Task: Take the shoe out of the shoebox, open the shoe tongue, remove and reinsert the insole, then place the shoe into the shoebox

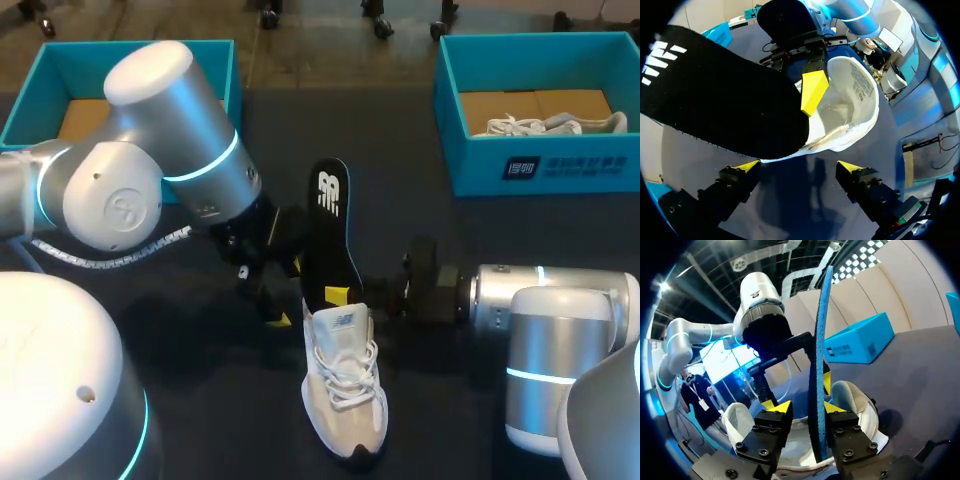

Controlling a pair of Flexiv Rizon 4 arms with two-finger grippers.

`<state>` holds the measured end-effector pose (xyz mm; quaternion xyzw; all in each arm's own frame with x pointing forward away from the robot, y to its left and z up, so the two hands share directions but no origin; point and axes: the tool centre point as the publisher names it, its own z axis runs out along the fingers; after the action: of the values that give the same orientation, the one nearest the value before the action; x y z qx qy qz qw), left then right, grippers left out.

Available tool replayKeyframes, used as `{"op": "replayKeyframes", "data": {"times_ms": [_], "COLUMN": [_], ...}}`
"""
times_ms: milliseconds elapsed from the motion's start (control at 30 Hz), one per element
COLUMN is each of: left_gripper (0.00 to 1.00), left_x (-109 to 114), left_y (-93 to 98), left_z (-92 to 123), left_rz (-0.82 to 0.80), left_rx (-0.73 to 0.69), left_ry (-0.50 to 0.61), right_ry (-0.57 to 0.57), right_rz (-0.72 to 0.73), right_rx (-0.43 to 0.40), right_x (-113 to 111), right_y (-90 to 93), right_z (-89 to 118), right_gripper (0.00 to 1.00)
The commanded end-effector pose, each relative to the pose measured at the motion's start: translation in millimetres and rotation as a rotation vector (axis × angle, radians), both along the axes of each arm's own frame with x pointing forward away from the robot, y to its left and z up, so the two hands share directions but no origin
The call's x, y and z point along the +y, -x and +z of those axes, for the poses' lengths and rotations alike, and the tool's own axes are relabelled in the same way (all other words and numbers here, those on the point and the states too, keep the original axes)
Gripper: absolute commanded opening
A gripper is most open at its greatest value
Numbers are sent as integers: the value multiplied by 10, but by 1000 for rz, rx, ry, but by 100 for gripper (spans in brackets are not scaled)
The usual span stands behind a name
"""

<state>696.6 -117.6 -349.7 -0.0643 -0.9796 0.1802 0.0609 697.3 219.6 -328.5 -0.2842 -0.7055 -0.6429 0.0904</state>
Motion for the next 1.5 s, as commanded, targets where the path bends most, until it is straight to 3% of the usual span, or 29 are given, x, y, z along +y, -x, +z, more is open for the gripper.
{"op": "replayKeyframes", "data": {"times_ms": [33,433,533,567,1067,1433,1467,1500], "left_gripper": [100,100,100,100,100,100,100,100], "left_x": [0,0,0,0,0,0,0,0], "left_y": [5,5,5,5,5,5,5,5], "left_z": [-7,-7,-7,-7,-7,-7,-7,-7], "left_rz": [1,1,1,1,1,1,1,1], "left_rx": [-2,-2,-2,-2,-2,-2,-2,-2], "left_ry": [-1,-1,-1,-1,-1,-1,-1,-1], "right_ry": [28,40,19,11,-2,9,0,-11], "right_rz": [26,62,50,47,21,24,19,12], "right_rx": [10,-8,-5,-2,115,156,148,141], "right_x": [32,140,160,150,82,94,94,91], "right_y": [-70,-258,-321,-335,-124,-2,0,-2], "right_z": [70,161,174,169,-197,-254,-235,-212], "right_gripper": [38,37,19,0,0,0,4,18]}}
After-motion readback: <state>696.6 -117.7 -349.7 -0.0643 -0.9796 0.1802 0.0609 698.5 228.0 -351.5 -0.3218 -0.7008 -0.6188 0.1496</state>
